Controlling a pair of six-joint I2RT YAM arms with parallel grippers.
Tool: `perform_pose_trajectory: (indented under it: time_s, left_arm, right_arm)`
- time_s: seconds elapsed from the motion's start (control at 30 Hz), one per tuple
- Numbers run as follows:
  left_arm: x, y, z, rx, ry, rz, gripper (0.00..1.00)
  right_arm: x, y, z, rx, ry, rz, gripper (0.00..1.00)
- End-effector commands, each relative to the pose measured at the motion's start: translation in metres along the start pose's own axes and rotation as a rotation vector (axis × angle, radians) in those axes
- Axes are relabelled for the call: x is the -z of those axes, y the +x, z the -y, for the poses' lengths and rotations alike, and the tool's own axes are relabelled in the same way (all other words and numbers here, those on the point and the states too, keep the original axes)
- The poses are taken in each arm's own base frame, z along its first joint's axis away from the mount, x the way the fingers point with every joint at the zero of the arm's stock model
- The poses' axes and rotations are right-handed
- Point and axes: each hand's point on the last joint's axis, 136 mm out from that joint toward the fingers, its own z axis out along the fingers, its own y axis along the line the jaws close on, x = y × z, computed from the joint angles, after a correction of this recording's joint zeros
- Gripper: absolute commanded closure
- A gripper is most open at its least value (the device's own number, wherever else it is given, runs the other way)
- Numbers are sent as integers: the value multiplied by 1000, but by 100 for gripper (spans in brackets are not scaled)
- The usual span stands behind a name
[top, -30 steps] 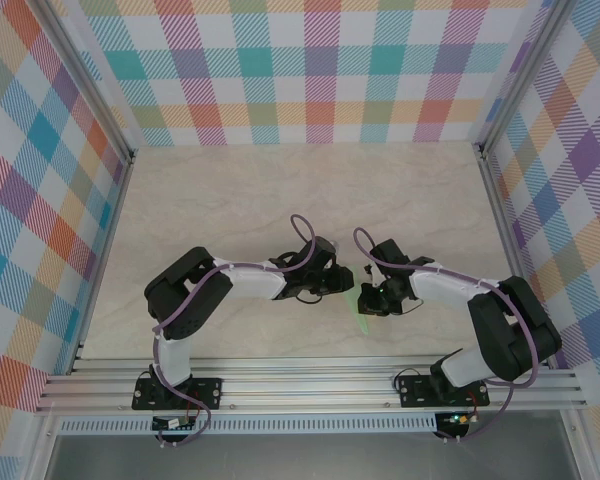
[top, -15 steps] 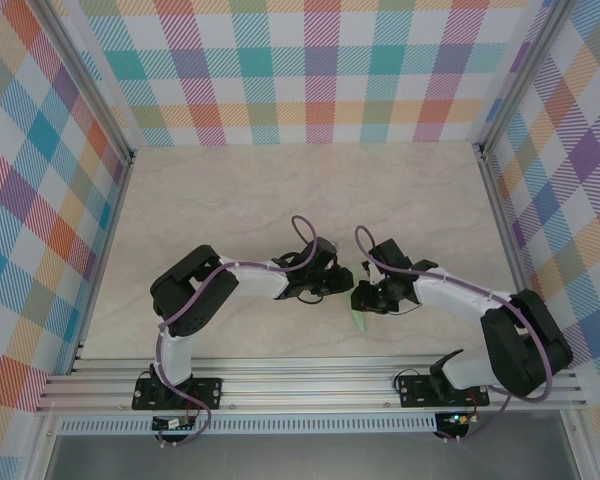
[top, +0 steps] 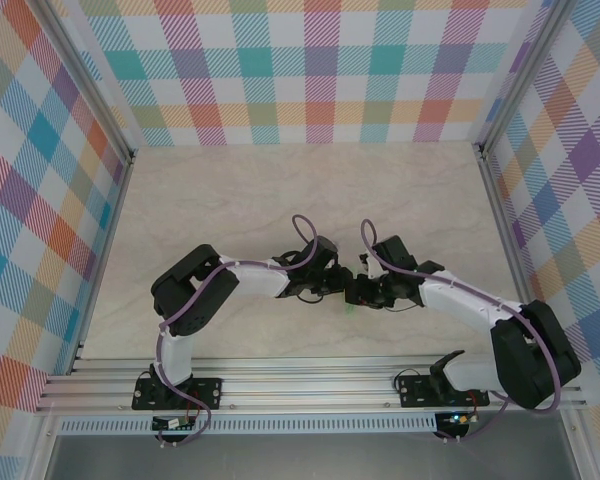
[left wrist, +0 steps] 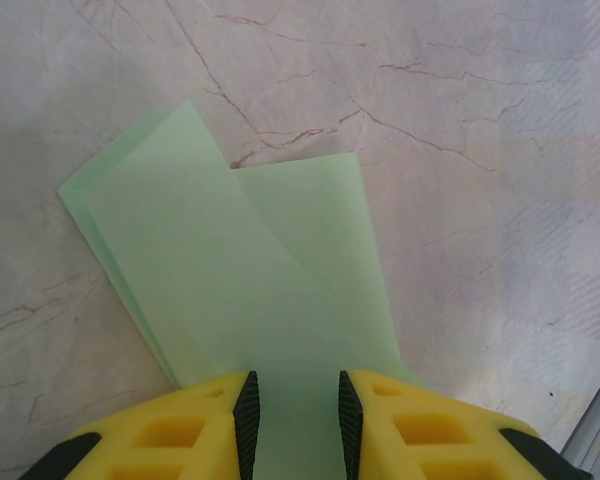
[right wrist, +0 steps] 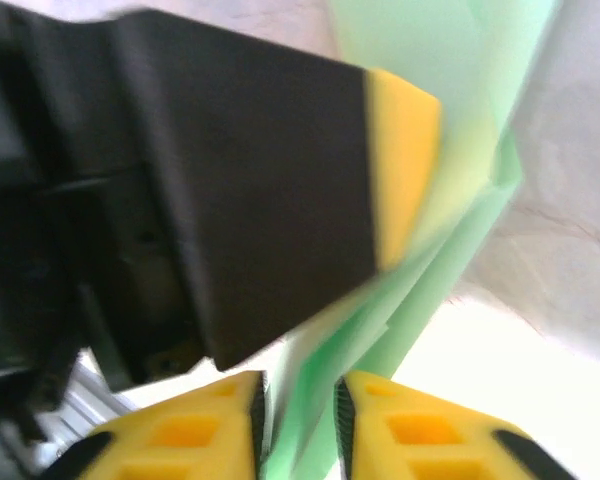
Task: Fold a paper plane with a square sheet of paper (pick it up from the middle)
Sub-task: Fold the wing for the fifth time at the center of the table.
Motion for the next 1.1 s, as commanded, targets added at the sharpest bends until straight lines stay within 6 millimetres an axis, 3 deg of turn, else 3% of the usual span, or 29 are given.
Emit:
perform_pose_trajectory:
  time_s: [0.0,0.1,0.23,0.43,0.57,0.83,1.07]
  left_arm:
    - [-13,2,-11,-9,-32,-19,70]
    - [-12,1,-9,-12,-28,-19,69]
    - [-12,0,-9,-13,-27,-17,70]
    - [-12,1,-8,-14,-23,-23,70]
    - [-12,0,-5,-15,-17,-24,70]
    - [-10,-3,1,-35,-13,-27,69]
    - [-5,-7,8,-45,5,-20,68]
  right_arm:
    - [14,2,13,-2,94,21,58]
    - [23,2,6,-1,66,48,57]
    - [18,2,-13,-6,-43,32,70]
    - [-8,8,-24,-19,-164,-66,84]
    - [-25,9,-3,-59,-83,-84,85]
    - [-34,27,26,-130,-16,-129,84]
    - [-34,34,28,-215,-134,-147,80]
